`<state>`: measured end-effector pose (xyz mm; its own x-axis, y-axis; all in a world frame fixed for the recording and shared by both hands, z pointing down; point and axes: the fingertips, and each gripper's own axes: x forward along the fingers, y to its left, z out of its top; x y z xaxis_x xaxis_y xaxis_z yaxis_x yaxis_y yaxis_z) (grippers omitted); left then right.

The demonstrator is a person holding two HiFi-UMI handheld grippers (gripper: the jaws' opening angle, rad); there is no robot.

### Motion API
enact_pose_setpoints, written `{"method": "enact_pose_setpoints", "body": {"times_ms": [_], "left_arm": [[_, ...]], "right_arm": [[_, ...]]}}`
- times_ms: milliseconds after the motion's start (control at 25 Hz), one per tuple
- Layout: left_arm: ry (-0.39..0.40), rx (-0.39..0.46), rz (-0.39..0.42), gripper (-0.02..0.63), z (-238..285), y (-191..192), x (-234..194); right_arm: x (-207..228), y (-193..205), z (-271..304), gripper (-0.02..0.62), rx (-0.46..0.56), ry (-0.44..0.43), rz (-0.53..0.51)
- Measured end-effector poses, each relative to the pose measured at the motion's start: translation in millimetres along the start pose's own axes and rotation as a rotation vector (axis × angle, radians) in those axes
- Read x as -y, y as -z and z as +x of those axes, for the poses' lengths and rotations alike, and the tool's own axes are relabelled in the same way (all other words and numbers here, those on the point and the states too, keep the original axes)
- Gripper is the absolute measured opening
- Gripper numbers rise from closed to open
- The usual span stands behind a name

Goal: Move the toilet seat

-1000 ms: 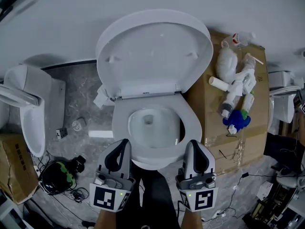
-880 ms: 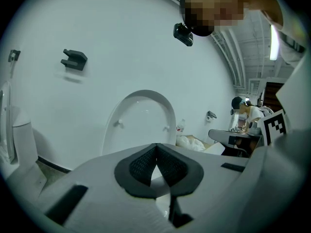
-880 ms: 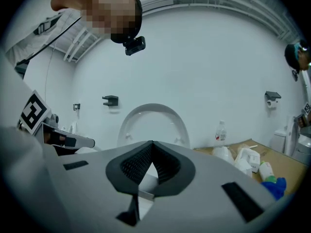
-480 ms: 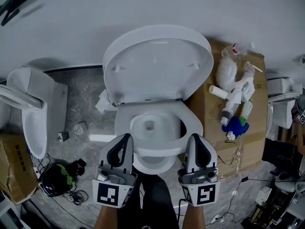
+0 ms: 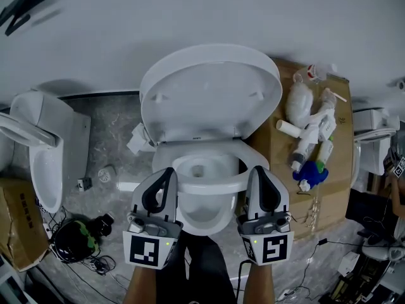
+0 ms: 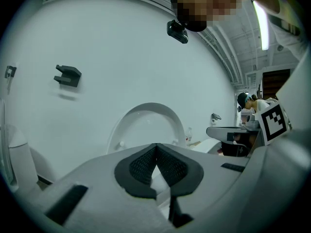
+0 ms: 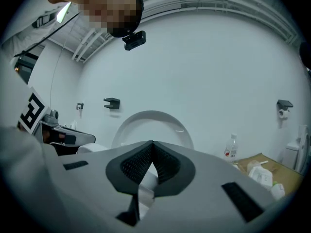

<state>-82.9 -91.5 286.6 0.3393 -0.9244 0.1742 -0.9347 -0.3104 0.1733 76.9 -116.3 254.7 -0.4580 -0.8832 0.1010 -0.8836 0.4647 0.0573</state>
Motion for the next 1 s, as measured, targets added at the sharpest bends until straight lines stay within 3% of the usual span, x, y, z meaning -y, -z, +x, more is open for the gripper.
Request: {"method": "enact_pose_setpoints", "body": {"times_ms": [200,720,880,1000], "left_arm": [[-0.012,0.059,0.027,0.009,10.0,-10.9,-9.4],[-0.012,0.075,0.051,0.009,38.4,-24.1,-23.7],[-0.012,0.042,0.028,0.009,49.9,-24.0,-27.4],[-0.009,0.082,0.050,0.009,58.3,-31.8,-32.6]], "right_arm": [[2.8,-4.4,12.7,0.012,0.012,-0.021,-0.001],[13.1,-14.3,49.3,0.012,0.041,-0.045,-0.003],[17.4,-16.2,63.4,0.012,0.046,-0.057,-0.002],[19.9,-16.3,73.5,0.012,0.038,-0.072,0.003]]}}
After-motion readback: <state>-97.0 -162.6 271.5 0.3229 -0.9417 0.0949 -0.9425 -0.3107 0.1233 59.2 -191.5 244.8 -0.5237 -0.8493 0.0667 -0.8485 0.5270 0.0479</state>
